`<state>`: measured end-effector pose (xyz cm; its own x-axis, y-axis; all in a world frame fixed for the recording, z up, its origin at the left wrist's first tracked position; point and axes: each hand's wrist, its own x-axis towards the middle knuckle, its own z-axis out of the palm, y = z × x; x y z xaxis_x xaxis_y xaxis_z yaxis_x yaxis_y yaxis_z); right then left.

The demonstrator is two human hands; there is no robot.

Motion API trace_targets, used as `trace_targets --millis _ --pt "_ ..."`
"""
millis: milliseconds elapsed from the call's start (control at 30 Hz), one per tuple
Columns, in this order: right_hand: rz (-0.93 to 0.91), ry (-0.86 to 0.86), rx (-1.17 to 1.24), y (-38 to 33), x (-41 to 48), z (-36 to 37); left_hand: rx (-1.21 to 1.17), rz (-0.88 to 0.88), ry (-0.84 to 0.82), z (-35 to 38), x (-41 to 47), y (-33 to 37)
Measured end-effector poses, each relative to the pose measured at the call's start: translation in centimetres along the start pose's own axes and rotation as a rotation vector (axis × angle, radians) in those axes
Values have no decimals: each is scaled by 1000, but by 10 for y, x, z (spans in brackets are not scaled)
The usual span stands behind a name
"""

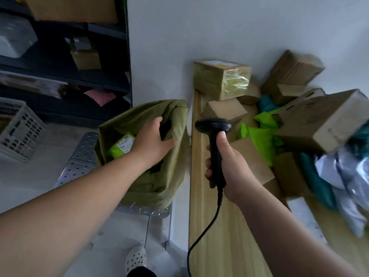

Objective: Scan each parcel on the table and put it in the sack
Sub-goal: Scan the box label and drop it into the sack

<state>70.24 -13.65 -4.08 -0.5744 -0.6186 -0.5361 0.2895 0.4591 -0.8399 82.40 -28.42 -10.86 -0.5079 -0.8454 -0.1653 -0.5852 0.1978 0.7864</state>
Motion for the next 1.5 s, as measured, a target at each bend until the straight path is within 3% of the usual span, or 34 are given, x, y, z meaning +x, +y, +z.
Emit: trace_targets --millis 167,367,633,967,1167,1367,1500 --pt "-28 101 -15 6 -17 -80 120 116 -110 52 -27 73" --pt "-55 213 -64 31 -8 -161 177 28 -231 132 -30 120" --pt "-63 242 -95 62 15 -197 297 -134 -171 182 -4 128" --pt "-124 274 -111 68 28 -191 -36 -237 -13 159 -47 80" --pt "-162 247 -104 69 28 -174 39 -180 -34 160 -79 49" --pt "-157 280 -101 75 21 -173 -532 -248 -66 134 -71 74" --pt "-158 279 -93 81 16 -170 -330 -316 -130 133 -68 85"
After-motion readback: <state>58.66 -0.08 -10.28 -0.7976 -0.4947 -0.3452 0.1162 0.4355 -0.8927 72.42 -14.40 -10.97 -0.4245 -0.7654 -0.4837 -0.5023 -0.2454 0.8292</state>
